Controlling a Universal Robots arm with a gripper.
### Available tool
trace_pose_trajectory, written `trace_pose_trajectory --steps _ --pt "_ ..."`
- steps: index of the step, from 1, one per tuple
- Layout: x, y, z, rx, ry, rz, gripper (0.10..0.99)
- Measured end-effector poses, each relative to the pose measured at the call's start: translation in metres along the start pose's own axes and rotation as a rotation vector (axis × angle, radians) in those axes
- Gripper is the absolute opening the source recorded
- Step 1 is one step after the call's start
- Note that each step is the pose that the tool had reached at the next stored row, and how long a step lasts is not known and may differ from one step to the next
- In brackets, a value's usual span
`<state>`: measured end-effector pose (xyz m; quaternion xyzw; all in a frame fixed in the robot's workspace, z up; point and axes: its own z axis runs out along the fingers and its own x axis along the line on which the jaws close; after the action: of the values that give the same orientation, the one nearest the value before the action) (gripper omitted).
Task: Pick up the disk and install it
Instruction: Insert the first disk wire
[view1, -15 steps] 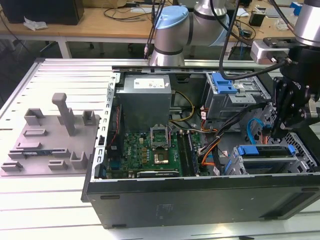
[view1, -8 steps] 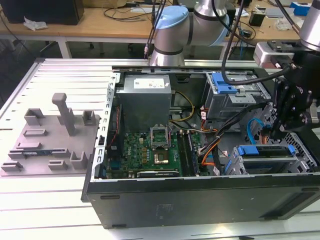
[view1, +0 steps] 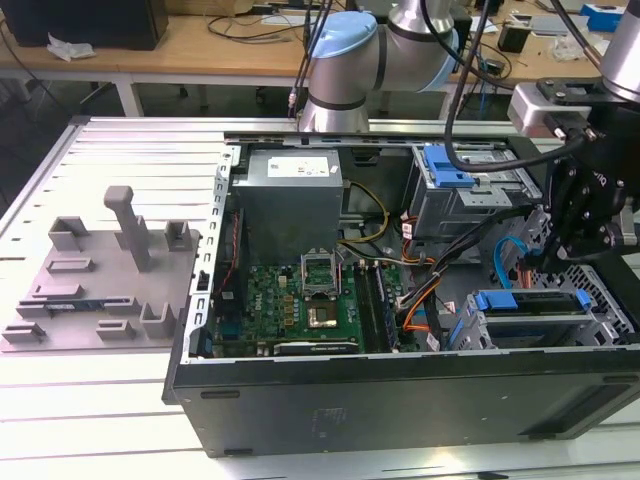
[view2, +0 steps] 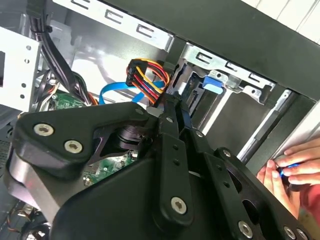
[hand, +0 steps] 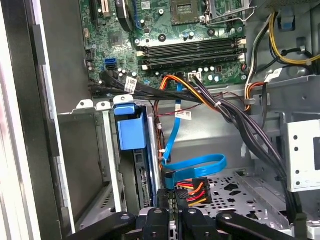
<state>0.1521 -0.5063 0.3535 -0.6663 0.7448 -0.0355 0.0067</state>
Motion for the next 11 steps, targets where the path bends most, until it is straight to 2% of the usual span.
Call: trace_pose_trajectory --steps 4,11 --pt "0.0001 -0.0005 -0.0004 -0.002 -0.0139 -0.019 0.169" --pt "0.0031 -0.0022 -0.0009 -0.007 -0.0435 -0.025 0.169"
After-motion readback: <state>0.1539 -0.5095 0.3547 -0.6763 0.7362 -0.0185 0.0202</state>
